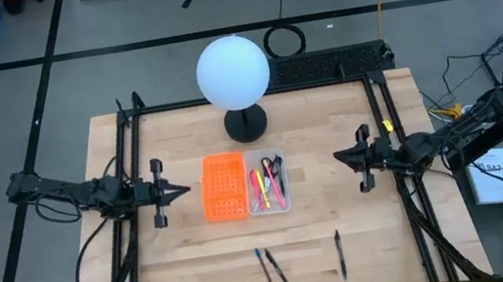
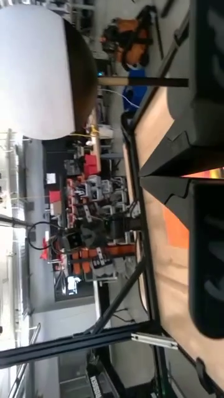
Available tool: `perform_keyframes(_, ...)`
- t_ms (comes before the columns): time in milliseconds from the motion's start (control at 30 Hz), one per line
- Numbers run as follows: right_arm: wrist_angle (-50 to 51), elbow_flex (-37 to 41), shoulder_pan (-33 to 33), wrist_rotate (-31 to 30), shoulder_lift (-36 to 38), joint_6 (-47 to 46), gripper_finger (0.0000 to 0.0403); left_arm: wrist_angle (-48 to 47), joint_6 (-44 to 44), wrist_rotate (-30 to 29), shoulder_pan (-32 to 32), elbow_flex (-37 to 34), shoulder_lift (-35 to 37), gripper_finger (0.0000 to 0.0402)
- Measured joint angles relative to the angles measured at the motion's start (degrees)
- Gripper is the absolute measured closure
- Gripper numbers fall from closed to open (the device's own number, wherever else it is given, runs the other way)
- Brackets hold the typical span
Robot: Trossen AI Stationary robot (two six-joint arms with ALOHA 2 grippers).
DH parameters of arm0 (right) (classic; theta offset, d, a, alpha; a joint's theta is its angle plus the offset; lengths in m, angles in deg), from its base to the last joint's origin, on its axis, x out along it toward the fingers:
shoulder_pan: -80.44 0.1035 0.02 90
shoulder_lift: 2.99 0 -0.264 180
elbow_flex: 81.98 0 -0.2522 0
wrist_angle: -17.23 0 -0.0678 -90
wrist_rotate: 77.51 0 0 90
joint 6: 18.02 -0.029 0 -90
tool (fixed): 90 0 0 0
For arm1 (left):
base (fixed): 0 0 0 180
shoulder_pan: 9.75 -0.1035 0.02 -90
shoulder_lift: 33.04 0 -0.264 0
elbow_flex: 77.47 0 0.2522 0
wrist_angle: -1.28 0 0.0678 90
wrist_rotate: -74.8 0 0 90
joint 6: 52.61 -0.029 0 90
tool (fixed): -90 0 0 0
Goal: Pick & place school supplies into a supply box
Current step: Put the right black pen into the orange supply box
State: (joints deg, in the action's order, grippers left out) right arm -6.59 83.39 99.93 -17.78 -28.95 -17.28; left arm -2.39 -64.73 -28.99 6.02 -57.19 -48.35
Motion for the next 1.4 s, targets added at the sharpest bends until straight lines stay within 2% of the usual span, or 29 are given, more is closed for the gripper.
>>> perform_keyframes(200, 0.92, -2.07, 0.00, -0.20, -0.25, -5.73, 0.0403, 2.72, -1.91, -3.76, 0.00, -0.01, -0.04, 0.0376)
perform_keyframes(300, 7.08, -6.12, 0.00, 0.05, -2.78, -5.98, 0.0403, 5.21, -5.11, -4.36, 0.00, -0.02, -0.04, 0.0364)
perform_keyframes(400, 14.14, -14.71, 0.02, -1.46, -6.47, -7.48, 0.0403, 9.52, -9.77, -4.43, 0.00, -0.02, -0.04, 0.0358)
perform_keyframes(533, 34.02, -29.54, 0.63, -3.48, -15.11, -15.01, 0.0403, 16.57, -11.92, -4.45, 0.00, 0.00, 0.00, 0.0356)
perform_keyframes(767, 62.03, -54.10, 4.42, -3.76, -35.35, -31.09, 0.0403, 13.98, -9.63, -4.43, 0.00, -0.02, -0.04, 0.0355)
perform_keyframes(967, 74.13, -70.67, 8.20, 1.14, -50.39, -43.47, 0.0403, 9.31, -10.33, -4.41, 0.00, -0.02, -0.07, 0.0355)
perform_keyframes(1133, 81.38, -79.36, 11.32, 4.94, -59.32, -55.59, 0.0403, 9.44, -10.27, -4.40, 0.00, -0.02, -0.07, 0.0355)
perform_keyframes(1233, 86.29, -82.31, 13.12, 8.01, -63.16, -67.99, 0.0403, 9.44, -10.25, -4.39, 0.00, -0.02, -0.07, 0.0355)
perform_keyframes(1400, 90.01, -82.89, 16.13, 17.13, -68.49, -87.73, 0.0403, 8.42, -10.21, -4.39, 0.00, -0.02, -0.05, 0.0355)
